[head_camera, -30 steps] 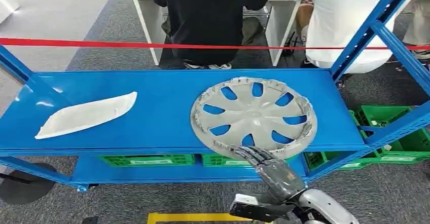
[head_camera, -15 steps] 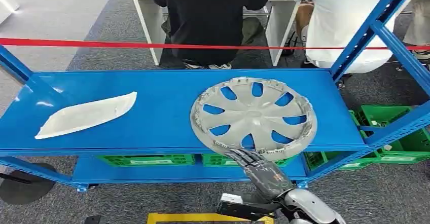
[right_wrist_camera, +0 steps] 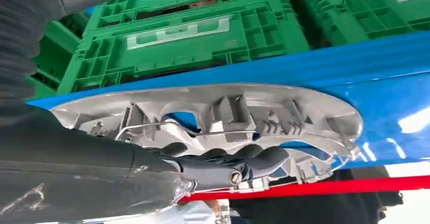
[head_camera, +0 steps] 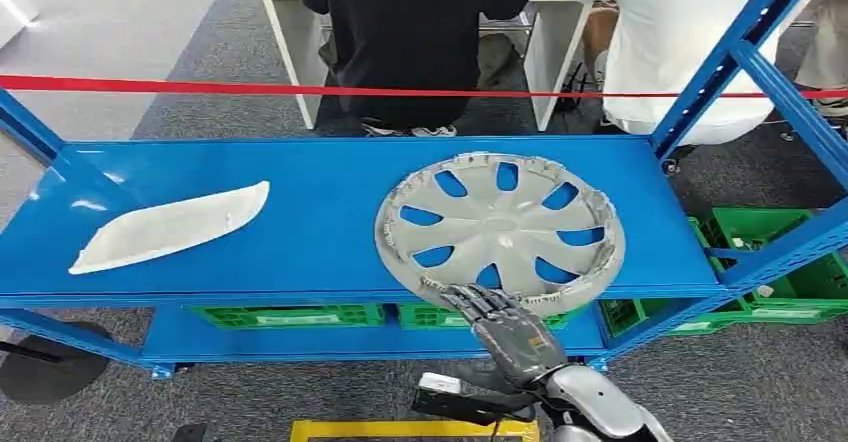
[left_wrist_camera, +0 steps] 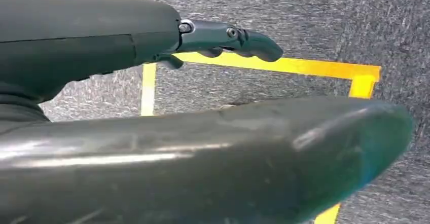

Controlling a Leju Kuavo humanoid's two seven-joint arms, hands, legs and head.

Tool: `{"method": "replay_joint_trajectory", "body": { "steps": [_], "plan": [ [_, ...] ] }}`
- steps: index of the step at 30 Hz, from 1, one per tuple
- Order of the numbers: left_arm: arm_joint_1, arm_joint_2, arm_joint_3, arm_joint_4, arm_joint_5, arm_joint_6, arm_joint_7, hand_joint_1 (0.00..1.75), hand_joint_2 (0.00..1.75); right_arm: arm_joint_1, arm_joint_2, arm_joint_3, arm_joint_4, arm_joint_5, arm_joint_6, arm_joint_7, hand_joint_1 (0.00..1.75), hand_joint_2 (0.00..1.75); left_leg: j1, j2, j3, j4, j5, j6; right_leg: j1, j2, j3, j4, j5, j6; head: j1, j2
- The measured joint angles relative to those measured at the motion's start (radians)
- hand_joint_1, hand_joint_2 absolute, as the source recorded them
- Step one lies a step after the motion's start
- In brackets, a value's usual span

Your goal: Take the parts from the cabinet and place them on the table.

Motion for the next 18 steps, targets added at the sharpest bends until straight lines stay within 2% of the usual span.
{"method": "replay_joint_trajectory", "body": {
  "steps": [18],
  "plan": [
    [0.000,-0.004,-0.009,0.000,-0.017,-0.004,0.003,0.00,0.00,-0.020,0.027,-0.002,0.050,0.024,-0.011,-0.008,0.00,1.75,0.000,0.000,0.000,0.000,0.000,0.000,0.000,0.000,0.000,0.001,0.000,0.000,0.000,0.000]
  ]
}}
